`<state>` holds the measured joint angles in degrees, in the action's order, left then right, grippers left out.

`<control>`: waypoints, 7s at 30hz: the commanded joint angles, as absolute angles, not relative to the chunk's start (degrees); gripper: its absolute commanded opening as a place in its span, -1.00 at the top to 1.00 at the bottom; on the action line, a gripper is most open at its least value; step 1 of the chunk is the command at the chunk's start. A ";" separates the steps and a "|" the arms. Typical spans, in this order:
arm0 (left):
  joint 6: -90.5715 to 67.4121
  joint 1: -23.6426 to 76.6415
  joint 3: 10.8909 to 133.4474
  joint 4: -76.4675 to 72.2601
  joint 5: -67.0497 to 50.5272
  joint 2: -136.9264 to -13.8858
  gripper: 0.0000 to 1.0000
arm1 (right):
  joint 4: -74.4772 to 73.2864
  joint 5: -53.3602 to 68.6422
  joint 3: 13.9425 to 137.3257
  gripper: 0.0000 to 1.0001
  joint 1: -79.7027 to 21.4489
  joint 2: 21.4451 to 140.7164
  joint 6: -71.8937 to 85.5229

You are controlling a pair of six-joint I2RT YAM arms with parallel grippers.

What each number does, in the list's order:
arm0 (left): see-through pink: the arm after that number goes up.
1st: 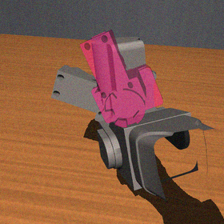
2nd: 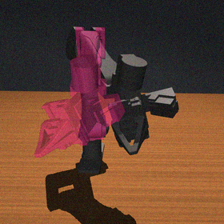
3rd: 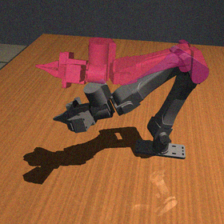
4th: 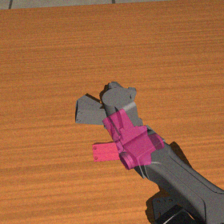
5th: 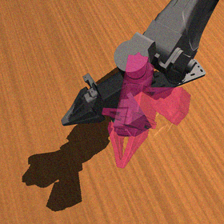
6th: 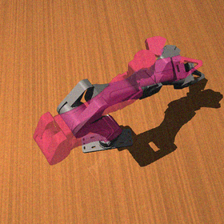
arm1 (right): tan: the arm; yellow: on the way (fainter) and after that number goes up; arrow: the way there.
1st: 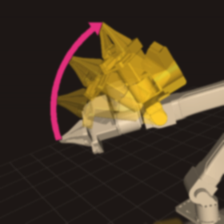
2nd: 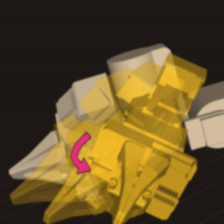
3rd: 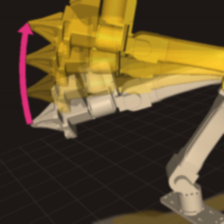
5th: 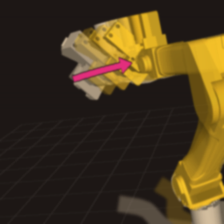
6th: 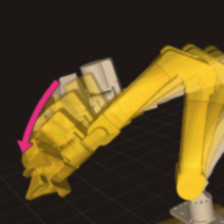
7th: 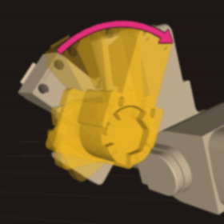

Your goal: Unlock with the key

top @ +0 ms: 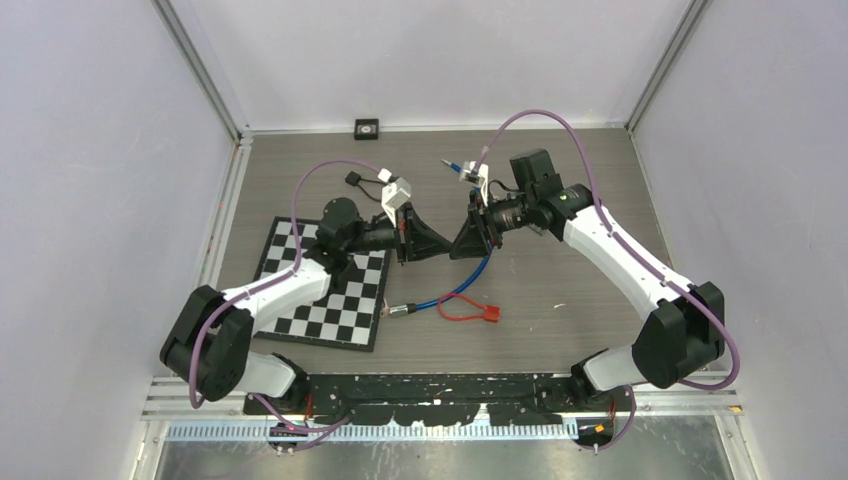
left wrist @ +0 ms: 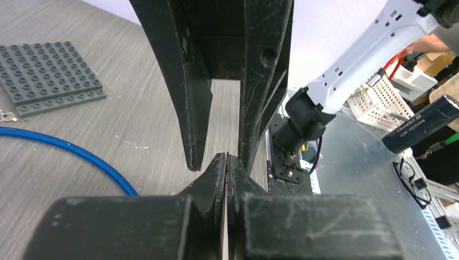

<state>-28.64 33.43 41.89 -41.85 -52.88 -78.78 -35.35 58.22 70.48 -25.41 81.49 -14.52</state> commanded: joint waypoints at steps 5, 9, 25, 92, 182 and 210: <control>-32.93 32.87 40.69 -55.31 -51.18 -79.24 1.00 | -30.67 58.22 68.73 0.13 -24.93 79.17 -13.20; -33.44 32.58 39.75 -57.51 -50.90 -79.45 1.00 | -30.23 58.25 68.54 0.14 -24.15 78.38 -12.77; -34.26 32.30 39.16 -58.10 -50.12 -80.62 1.00 | -26.77 61.20 67.09 0.69 -20.92 76.54 -9.34; -37.20 32.34 38.33 -63.71 -50.95 -84.61 1.00 | -26.89 63.92 65.51 0.44 -20.48 77.94 -9.40; 37.99 62.49 83.78 27.73 -22.79 -118.31 -0.22 | -42.72 46.96 61.08 0.99 6.86 61.96 -12.56; 42.65 48.58 64.64 23.96 -38.89 -78.41 1.00 | -42.55 53.44 61.08 0.99 6.74 63.12 -12.58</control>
